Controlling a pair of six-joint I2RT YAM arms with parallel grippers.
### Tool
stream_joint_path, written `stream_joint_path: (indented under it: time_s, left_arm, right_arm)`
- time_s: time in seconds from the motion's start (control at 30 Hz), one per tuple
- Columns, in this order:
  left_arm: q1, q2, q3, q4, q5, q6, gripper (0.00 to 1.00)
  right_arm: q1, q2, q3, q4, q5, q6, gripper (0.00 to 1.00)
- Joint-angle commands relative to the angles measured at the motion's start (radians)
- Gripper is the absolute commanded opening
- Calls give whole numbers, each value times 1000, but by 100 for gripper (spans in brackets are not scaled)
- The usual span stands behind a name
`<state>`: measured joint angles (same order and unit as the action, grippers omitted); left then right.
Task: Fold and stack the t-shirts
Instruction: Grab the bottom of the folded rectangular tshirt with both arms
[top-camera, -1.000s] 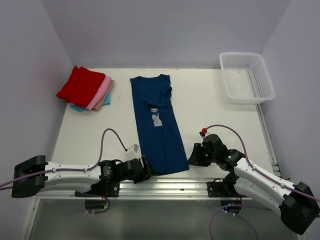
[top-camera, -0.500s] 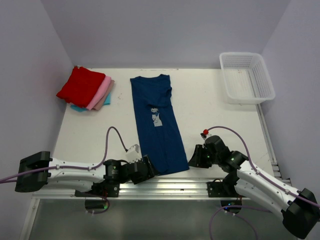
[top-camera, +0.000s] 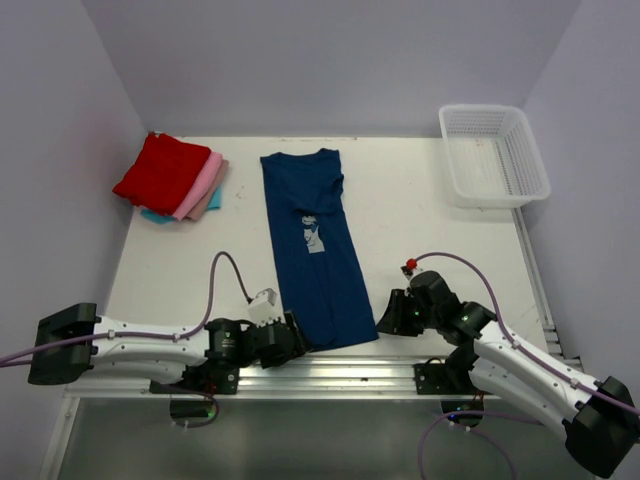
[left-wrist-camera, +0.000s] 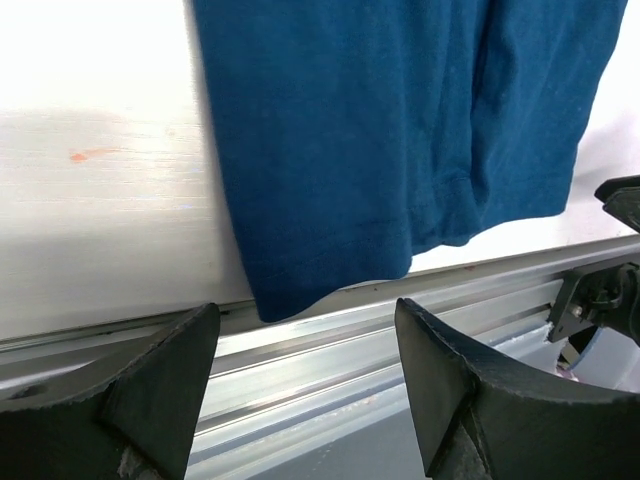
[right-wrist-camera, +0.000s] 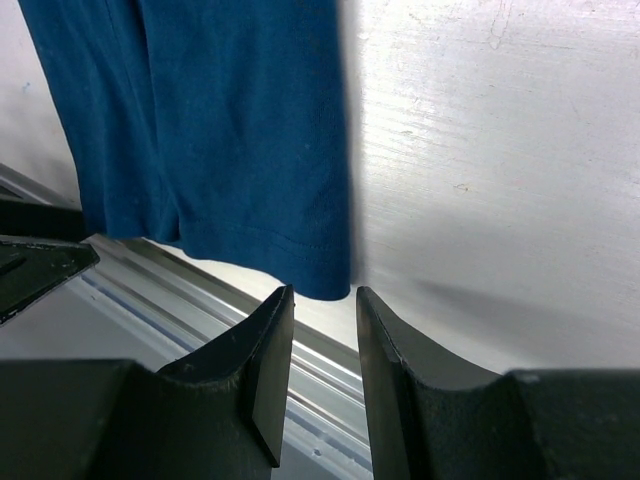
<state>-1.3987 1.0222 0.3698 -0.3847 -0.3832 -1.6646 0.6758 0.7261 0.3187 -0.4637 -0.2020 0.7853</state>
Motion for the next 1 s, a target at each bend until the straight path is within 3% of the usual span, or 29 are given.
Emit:
stream_joint_path:
  time_s: [0.0, 0.33, 0.57, 0.87, 0.97]
  left_arm:
    - [38, 90, -66, -67, -27, 77, 77]
    - [159, 67, -135, 49, 3, 187, 70]
    - [175, 133, -121, 72, -19, 195, 66]
    - [188, 170, -124, 96, -23, 201, 51]
    - [188, 164, -126, 93, -20, 203, 40]
  right_arm:
    - [4, -11, 19, -9, -22, -3, 36]
    - [4, -33, 11, -24, -20, 3, 31]
    - [4, -30, 13, -26, -28, -1, 28]
    - [4, -25, 5, -21, -56, -3, 25]
    - [5, -21, -1, -18, -60, -1, 23]
